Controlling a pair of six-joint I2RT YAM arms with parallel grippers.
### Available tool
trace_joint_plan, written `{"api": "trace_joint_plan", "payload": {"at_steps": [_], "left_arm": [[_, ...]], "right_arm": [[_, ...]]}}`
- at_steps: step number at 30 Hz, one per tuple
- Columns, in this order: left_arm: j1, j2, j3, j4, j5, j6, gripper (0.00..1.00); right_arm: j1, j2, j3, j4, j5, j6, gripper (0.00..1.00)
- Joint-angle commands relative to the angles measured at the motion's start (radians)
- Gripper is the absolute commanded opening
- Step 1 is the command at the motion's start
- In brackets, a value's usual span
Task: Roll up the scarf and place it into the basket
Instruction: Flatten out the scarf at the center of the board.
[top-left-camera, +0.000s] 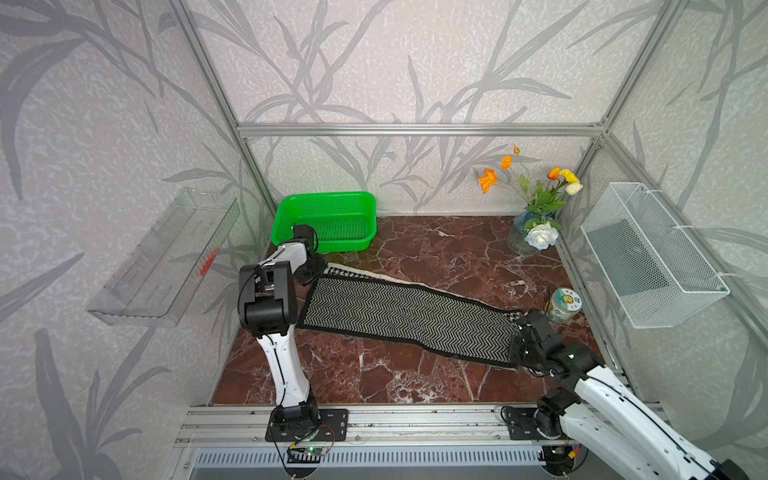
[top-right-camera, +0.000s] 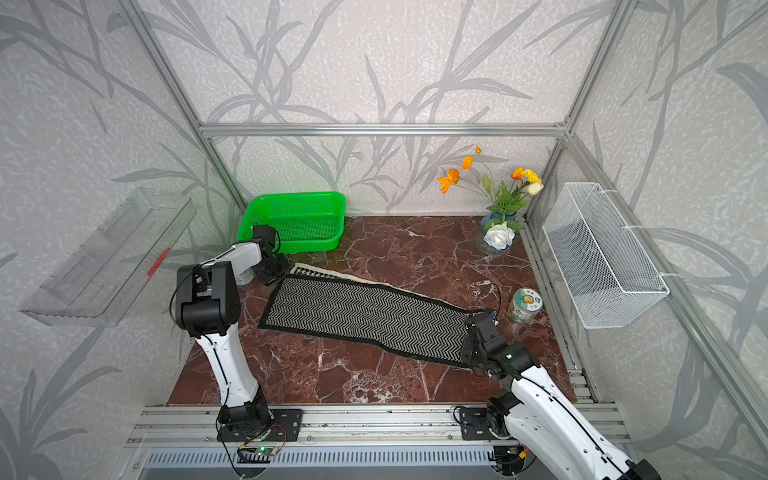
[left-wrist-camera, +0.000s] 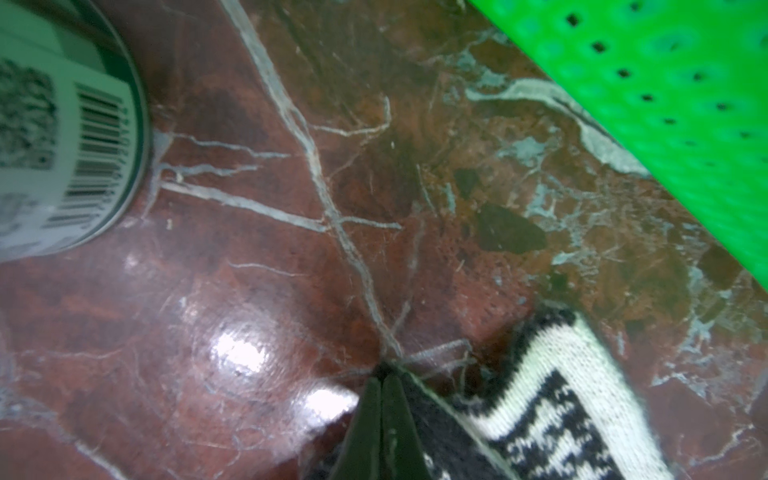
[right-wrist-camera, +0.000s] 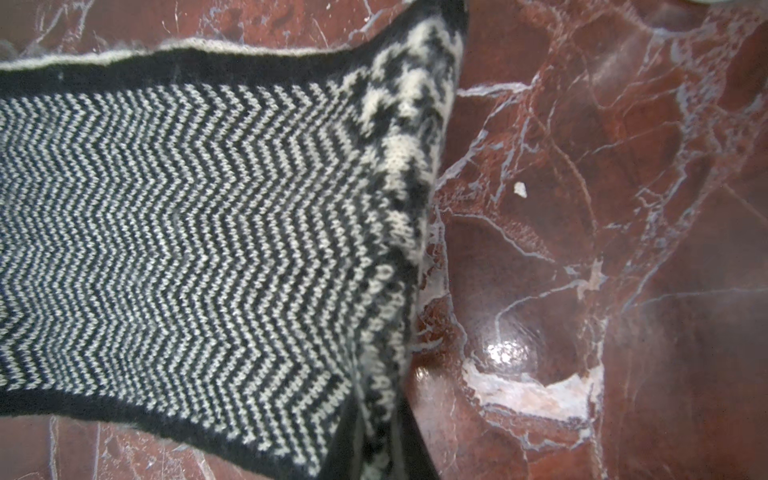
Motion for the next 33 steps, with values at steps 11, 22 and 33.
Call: {"api": "trace_joint_plan", "payload": {"at_steps": [11, 22, 33], "left_arm": [[0.0, -0.182, -0.088, 0.01, -0.016, -0.065, 0.0], [0.002, -0.207, -0.051, -0.008, -0.05, -0.037, 0.0], [0.0, -0.064, -0.024, -0.037, 0.068, -0.023, 0.43]], "right_arm": [[-0.001, -0.033, 0.036, -0.062, 0.026, -0.01, 0.12], [-0.002, -0.048, 0.042, -0.086, 0.024, -0.007, 0.12], [-0.002, -0.011, 0.036, -0.014, -0.014, -0.011, 0.13]]}}
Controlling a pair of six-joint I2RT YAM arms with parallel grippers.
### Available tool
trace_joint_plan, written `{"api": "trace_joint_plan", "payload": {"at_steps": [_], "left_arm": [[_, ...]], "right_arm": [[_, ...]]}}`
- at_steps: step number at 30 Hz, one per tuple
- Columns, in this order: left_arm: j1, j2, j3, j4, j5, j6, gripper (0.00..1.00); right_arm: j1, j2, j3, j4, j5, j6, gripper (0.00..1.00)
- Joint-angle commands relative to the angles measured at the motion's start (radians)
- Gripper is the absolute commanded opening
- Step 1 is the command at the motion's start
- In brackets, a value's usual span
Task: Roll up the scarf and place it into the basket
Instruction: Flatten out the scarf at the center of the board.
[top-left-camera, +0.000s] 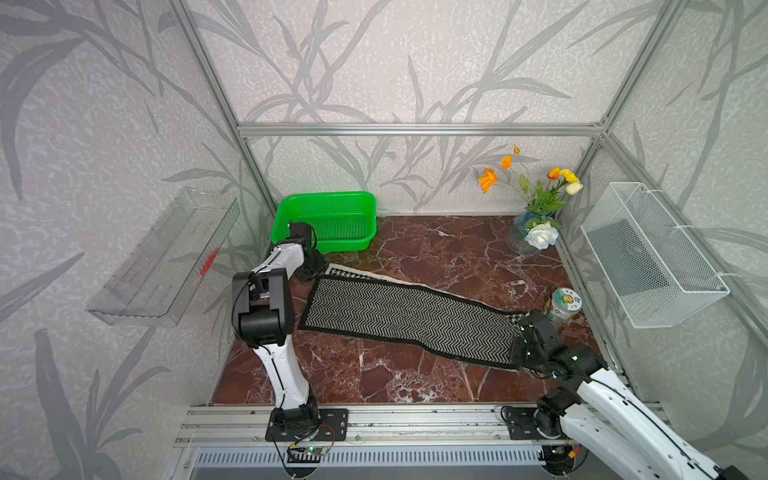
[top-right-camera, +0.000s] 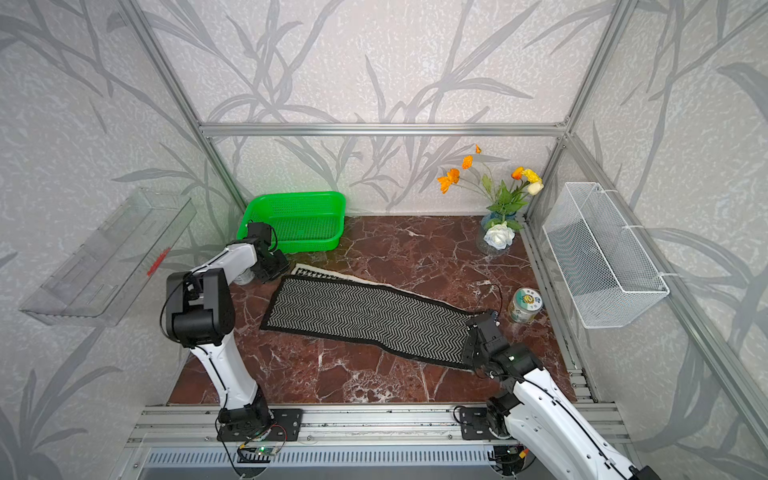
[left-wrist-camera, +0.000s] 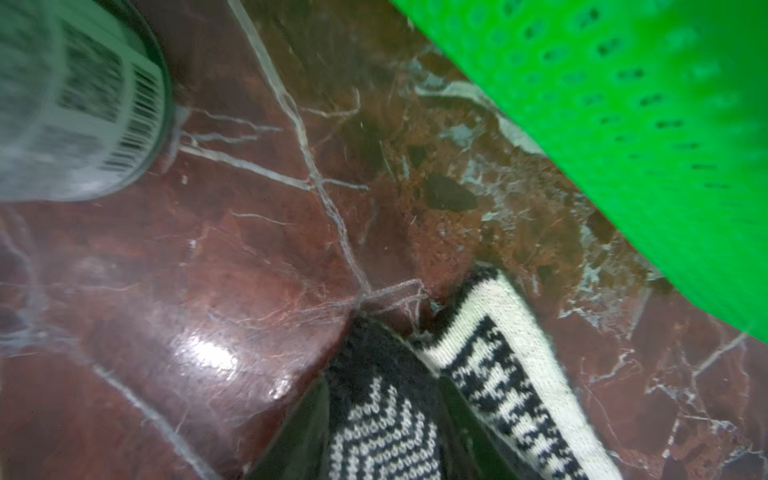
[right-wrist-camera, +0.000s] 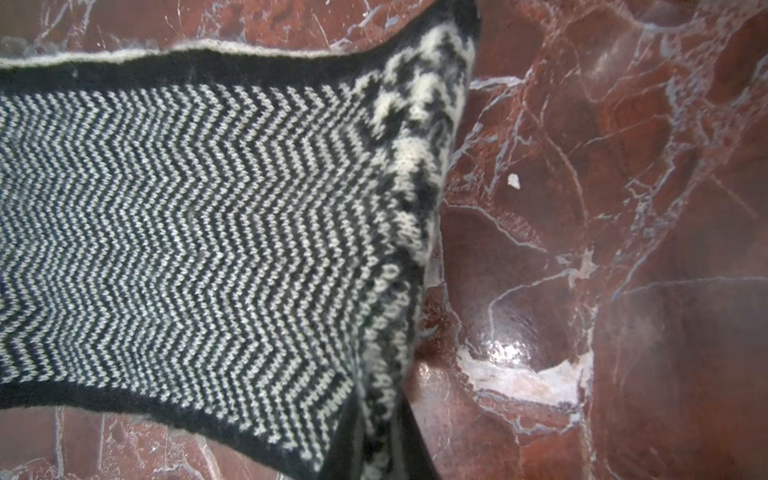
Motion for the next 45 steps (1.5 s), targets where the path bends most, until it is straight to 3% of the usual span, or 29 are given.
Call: {"api": "trace_joint_plan", "payload": {"at_steps": [1, 8, 13, 15, 30, 45], "left_arm": [[0.0, 0.023, 0.021, -0.03, 0.011, 0.008, 0.43], [0.001, 0.074, 0.03, -0.048, -0.012, 0.012, 0.37], [0.0, 0.091, 0.042, -0.076, -0.018, 0.015, 0.05], [0.0, 0.078, 0.036, -0.068, -0.02, 0.014, 0.0], [0.0, -0.075, 0.016, -0.014, -0.003, -0.025, 0.0], [0.0, -0.029, 0.16, -0.059, 0.003, -0.029, 0.0]], "right_arm": [[-0.001, 0.005, 0.025, 0.023, -0.004, -0.008, 0.13], [-0.002, 0.0, 0.026, 0.023, -0.006, -0.012, 0.13], [-0.001, -0.012, 0.022, 0.02, 0.0, -0.011, 0.13], [-0.001, -0.01, 0.019, 0.026, -0.001, -0.009, 0.13], [-0.001, -0.007, 0.026, -0.009, 0.026, -0.016, 0.13], [-0.001, -0.074, 0.035, -0.079, 0.035, -0.002, 0.12]]}}
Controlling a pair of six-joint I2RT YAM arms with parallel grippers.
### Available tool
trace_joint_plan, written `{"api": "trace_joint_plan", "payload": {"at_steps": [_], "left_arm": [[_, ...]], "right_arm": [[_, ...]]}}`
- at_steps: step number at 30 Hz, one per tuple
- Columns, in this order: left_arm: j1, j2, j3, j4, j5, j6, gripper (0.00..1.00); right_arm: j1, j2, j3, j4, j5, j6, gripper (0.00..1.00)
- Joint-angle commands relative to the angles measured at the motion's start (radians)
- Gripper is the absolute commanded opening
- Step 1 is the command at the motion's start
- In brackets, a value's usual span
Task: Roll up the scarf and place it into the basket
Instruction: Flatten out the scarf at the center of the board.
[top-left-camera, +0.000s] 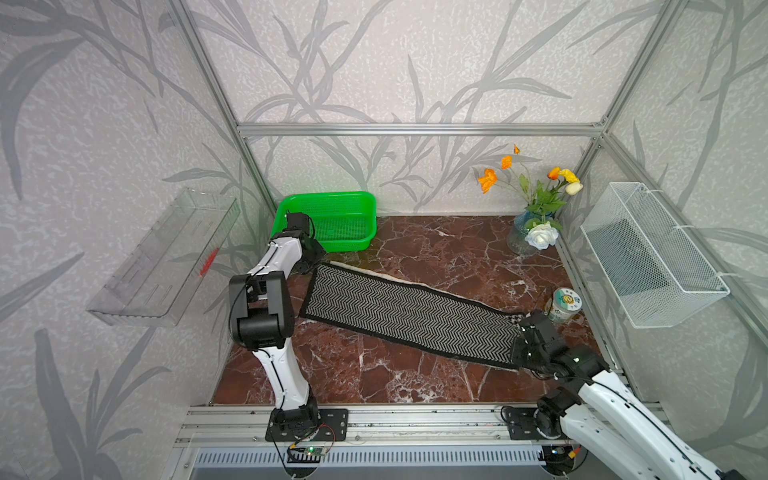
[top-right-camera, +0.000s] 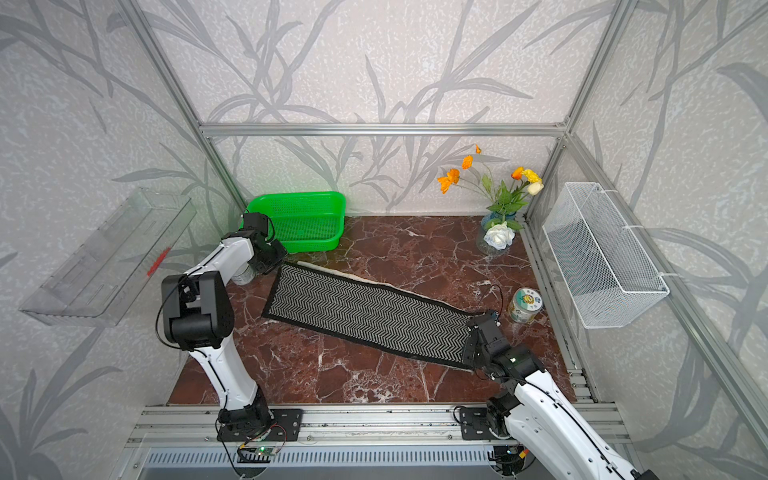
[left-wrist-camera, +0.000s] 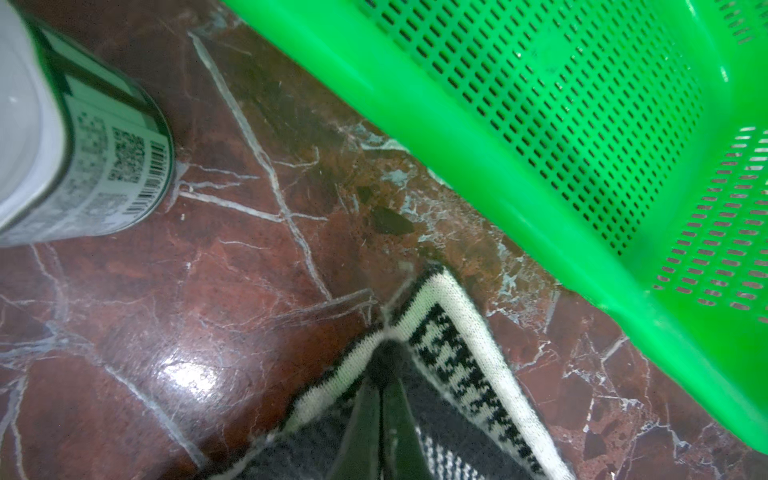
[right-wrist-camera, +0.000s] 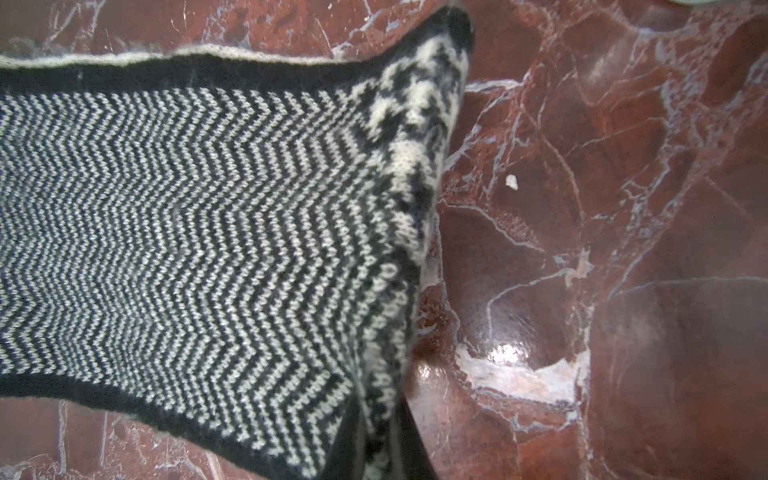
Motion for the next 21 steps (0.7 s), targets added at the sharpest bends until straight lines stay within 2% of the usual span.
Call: {"api": "trace_joint_plan", "payload": {"at_steps": [1, 9, 12, 18, 21], "left_arm": [[-0.001, 0.025, 0.066, -0.026, -0.002, -0.006, 0.0], [-0.013, 0.098, 0.188, -0.098, -0.019, 0.019, 0.0], [-0.018, 0.121, 0.194, -0.113, -0.027, 0.03, 0.0], [-0.018, 0.164, 0.19, -0.144, -0.037, 0.04, 0.11], [-0.018, 0.167, 0.196, -0.163, -0.053, 0.042, 0.25]], "right_arm": [[-0.002, -0.029, 0.032, -0.058, 0.034, 0.005, 0.12], [-0.002, -0.016, 0.032, -0.048, 0.032, 0.002, 0.12], [-0.001, -0.011, 0.026, -0.029, 0.026, 0.004, 0.12], [-0.002, 0.022, 0.01, 0.005, 0.018, 0.002, 0.13], [-0.001, 0.022, 0.003, 0.021, 0.022, 0.001, 0.13]]}}
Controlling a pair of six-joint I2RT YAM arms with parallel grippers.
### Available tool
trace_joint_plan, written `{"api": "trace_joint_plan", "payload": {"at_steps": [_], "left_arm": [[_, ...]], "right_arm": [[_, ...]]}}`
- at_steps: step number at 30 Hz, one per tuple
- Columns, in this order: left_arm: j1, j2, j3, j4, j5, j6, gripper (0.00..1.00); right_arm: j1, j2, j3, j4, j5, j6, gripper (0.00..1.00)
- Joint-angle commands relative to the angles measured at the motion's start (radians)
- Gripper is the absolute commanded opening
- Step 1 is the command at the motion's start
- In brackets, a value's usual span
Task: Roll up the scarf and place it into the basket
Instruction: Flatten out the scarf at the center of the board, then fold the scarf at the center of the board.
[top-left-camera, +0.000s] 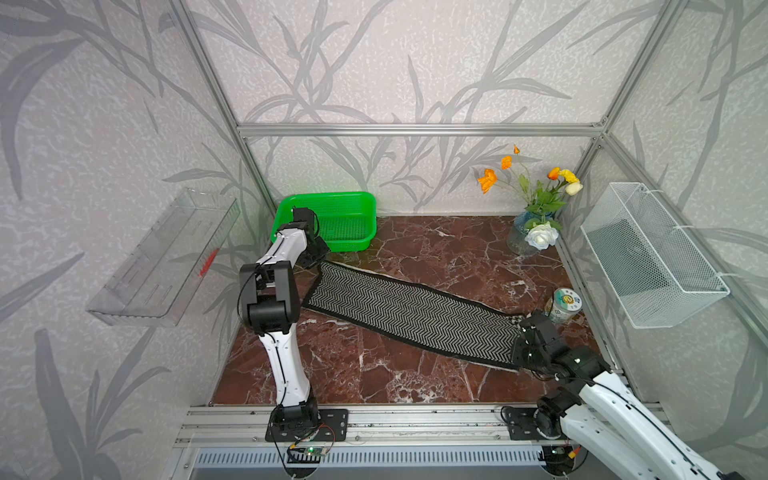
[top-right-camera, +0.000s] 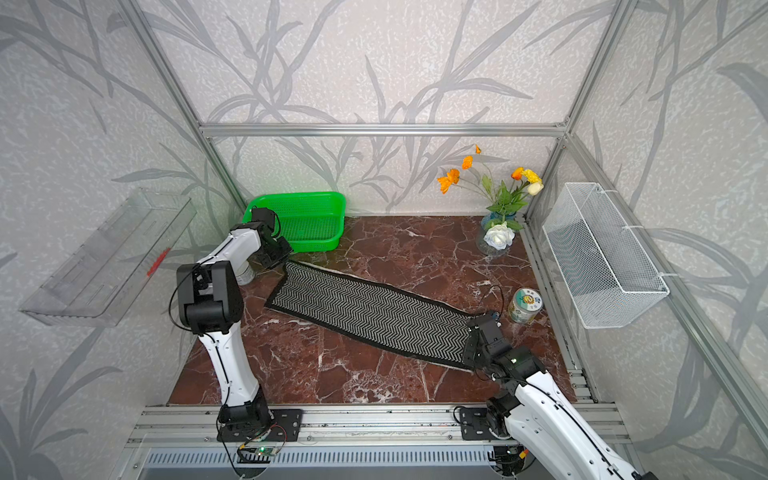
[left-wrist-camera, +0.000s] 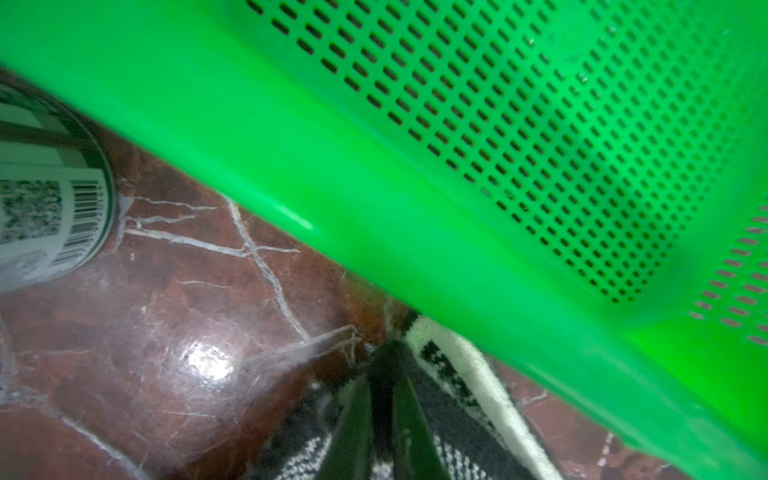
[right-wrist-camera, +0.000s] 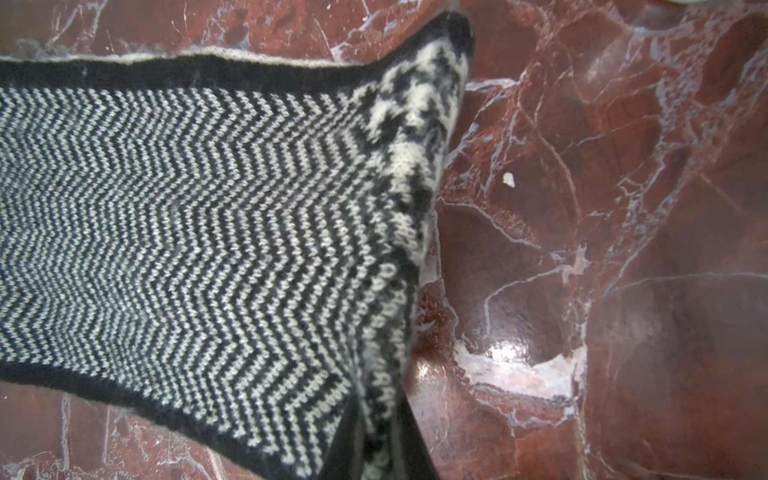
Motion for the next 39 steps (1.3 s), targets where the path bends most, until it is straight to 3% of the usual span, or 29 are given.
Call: {"api": "trace_joint_plan", "payload": {"at_steps": [1, 6, 7, 8, 9, 16, 17, 28, 35, 39], "left_arm": [[0.0, -0.004, 0.027, -0.048, -0.042, 0.015, 0.3], [-0.001, -0.055, 0.031, -0.06, -0.058, 0.024, 0.47], [-0.003, -0.076, 0.026, -0.06, -0.063, 0.017, 0.48], [-0.003, -0.101, 0.015, -0.055, -0.06, 0.012, 0.78], [-0.006, -0.123, 0.004, -0.051, -0.06, 0.003, 0.89], [-0.053, -0.272, -0.119, 0.004, -0.018, -0.068, 0.91], [-0.06, -0.292, -0.146, 0.026, 0.004, -0.08, 0.91], [-0.132, -0.417, -0.3, 0.106, 0.11, -0.152, 0.91], [-0.151, -0.465, -0.357, 0.121, 0.126, -0.159, 0.91], [-0.151, -0.471, -0.366, 0.101, 0.125, -0.146, 0.92]], "right_arm": [[-0.001, 0.001, -0.003, 0.023, 0.024, 0.002, 0.13], [-0.002, 0.007, 0.01, 0.039, 0.024, -0.005, 0.18], [-0.002, 0.008, 0.015, 0.04, 0.024, -0.007, 0.23], [-0.001, 0.005, 0.017, 0.043, 0.027, -0.009, 0.32], [-0.002, 0.003, 0.021, 0.042, 0.034, -0.013, 0.39], [-0.007, 0.06, 0.068, 0.065, 0.118, -0.04, 0.97], [-0.012, 0.094, 0.08, 0.073, 0.117, -0.05, 0.99], [-0.095, 0.32, 0.079, 0.213, 0.041, -0.071, 1.0], [-0.132, 0.386, 0.02, 0.281, -0.025, -0.065, 0.71], [-0.132, 0.414, 0.017, 0.256, -0.063, -0.067, 0.68]]}}
